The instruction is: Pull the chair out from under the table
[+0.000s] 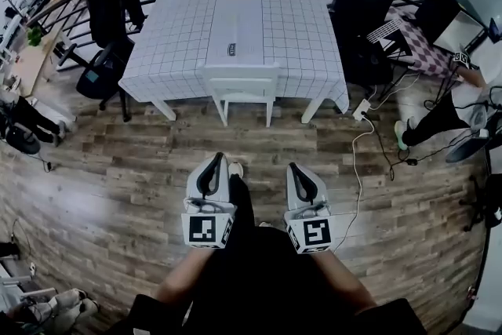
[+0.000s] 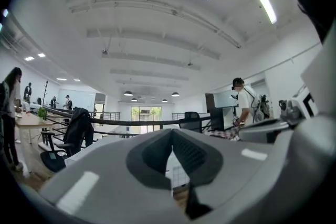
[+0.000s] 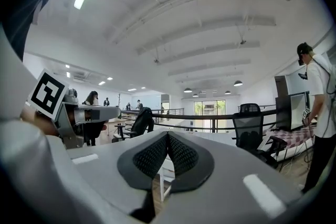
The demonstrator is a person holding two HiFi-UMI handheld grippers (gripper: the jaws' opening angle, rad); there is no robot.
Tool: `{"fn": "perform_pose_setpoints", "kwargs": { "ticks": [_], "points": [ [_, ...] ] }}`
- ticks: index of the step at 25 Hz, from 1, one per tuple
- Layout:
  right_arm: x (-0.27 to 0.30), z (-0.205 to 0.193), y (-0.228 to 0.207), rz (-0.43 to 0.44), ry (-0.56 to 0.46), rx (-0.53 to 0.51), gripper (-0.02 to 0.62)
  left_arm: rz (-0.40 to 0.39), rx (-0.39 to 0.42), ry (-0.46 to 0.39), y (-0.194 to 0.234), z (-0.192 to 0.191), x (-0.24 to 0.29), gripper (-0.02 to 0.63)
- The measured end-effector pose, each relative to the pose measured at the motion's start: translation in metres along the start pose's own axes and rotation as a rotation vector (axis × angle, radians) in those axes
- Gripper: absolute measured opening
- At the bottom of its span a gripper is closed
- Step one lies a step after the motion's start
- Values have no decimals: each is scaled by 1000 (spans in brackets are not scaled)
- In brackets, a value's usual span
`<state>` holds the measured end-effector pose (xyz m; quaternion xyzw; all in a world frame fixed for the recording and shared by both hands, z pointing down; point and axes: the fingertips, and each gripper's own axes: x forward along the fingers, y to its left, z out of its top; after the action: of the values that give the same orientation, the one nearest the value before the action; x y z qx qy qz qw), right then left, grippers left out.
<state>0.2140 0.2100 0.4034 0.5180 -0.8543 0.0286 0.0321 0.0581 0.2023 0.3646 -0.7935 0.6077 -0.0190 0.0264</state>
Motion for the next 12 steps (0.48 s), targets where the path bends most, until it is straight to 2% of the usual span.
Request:
{"fn": "perform_pose_setpoints", "kwargs": {
  "ticks": [2, 5, 9, 12],
  "points": [
    [17, -7, -17, -12, 2, -4, -3, -16, -6, 3, -2, -9, 26, 9],
    [58, -7, -24, -45, 23, -22, -3, -49, -30, -2, 20, -20, 65, 9],
    [86, 6, -31, -29, 57, 8, -3, -28, -50, 42, 31, -15, 86, 9],
    [133, -11, -15, 8, 47, -17, -3, -10, -72, 59, 64, -52, 101, 9]
  ]
}}
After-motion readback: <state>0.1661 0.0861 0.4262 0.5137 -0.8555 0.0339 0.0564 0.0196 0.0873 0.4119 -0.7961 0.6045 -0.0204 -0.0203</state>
